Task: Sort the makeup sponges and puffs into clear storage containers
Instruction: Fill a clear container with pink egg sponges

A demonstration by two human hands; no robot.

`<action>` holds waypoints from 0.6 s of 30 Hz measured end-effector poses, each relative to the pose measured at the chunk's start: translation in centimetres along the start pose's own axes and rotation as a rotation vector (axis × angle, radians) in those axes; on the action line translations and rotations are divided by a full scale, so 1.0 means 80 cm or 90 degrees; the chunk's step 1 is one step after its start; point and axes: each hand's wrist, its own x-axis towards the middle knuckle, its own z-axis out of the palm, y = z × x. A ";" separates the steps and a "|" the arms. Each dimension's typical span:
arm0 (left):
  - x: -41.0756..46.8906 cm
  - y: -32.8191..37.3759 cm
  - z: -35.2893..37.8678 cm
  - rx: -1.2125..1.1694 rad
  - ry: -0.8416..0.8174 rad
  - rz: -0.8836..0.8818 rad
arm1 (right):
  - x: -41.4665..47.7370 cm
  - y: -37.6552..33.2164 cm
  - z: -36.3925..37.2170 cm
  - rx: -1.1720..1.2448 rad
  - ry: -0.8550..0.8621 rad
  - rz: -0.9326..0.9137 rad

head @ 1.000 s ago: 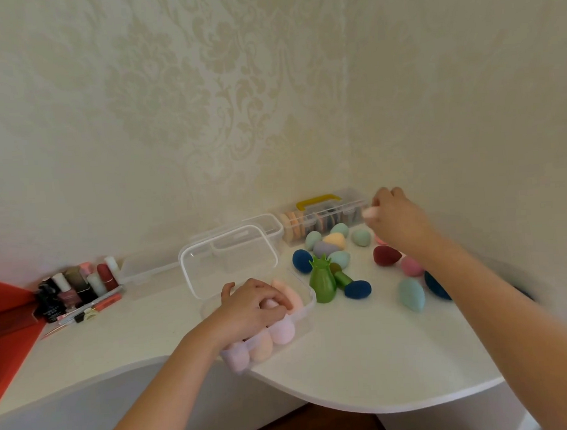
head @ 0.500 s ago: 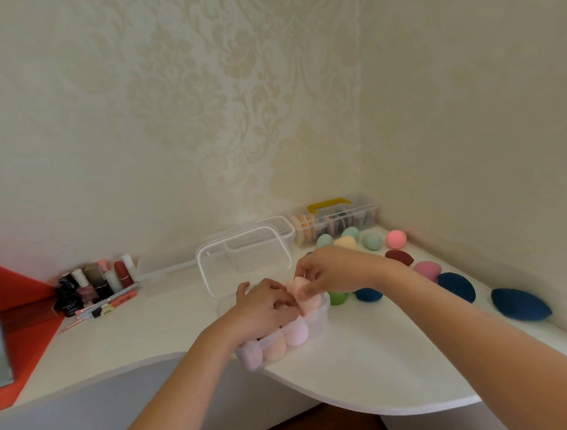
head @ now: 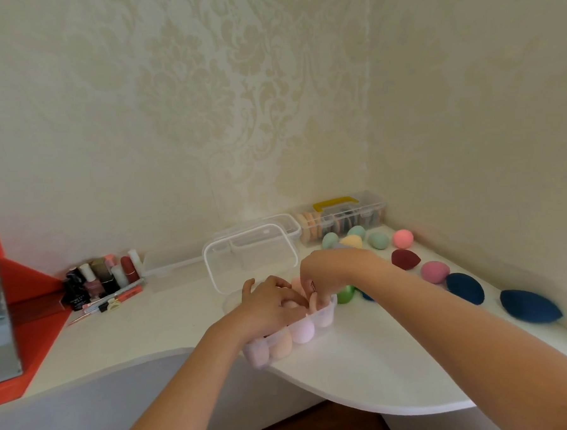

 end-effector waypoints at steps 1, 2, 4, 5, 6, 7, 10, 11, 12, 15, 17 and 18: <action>0.000 -0.001 0.001 0.002 0.000 -0.002 | 0.003 -0.001 0.006 -0.007 0.027 0.003; 0.001 -0.001 0.001 0.001 0.002 -0.005 | 0.006 -0.001 0.012 -0.005 0.055 0.006; 0.001 -0.001 0.001 -0.011 0.009 -0.015 | 0.010 -0.003 0.025 0.018 0.112 0.015; 0.001 0.000 0.001 -0.018 0.012 -0.022 | 0.009 -0.004 0.030 0.024 0.129 0.019; 0.000 0.002 0.000 -0.024 0.017 -0.027 | 0.008 -0.004 0.032 0.035 0.133 0.022; 0.000 0.003 -0.001 -0.026 0.018 -0.030 | 0.007 -0.004 0.032 0.038 0.133 0.019; -0.003 0.005 -0.001 -0.032 0.008 -0.030 | 0.007 0.000 0.024 0.048 0.084 0.010; -0.004 0.005 -0.001 -0.033 0.005 -0.030 | 0.008 0.001 0.021 0.043 0.062 0.009; -0.005 0.006 -0.002 -0.033 0.004 -0.027 | 0.011 0.001 0.019 0.033 0.045 0.008; -0.006 0.007 -0.002 -0.038 0.006 -0.028 | 0.018 -0.009 0.021 -0.025 0.075 0.034; -0.006 0.008 -0.003 -0.042 0.006 -0.045 | 0.023 -0.017 0.029 -0.052 0.125 0.049; -0.006 0.009 -0.004 -0.039 0.004 -0.049 | 0.024 -0.020 0.030 -0.058 0.140 0.051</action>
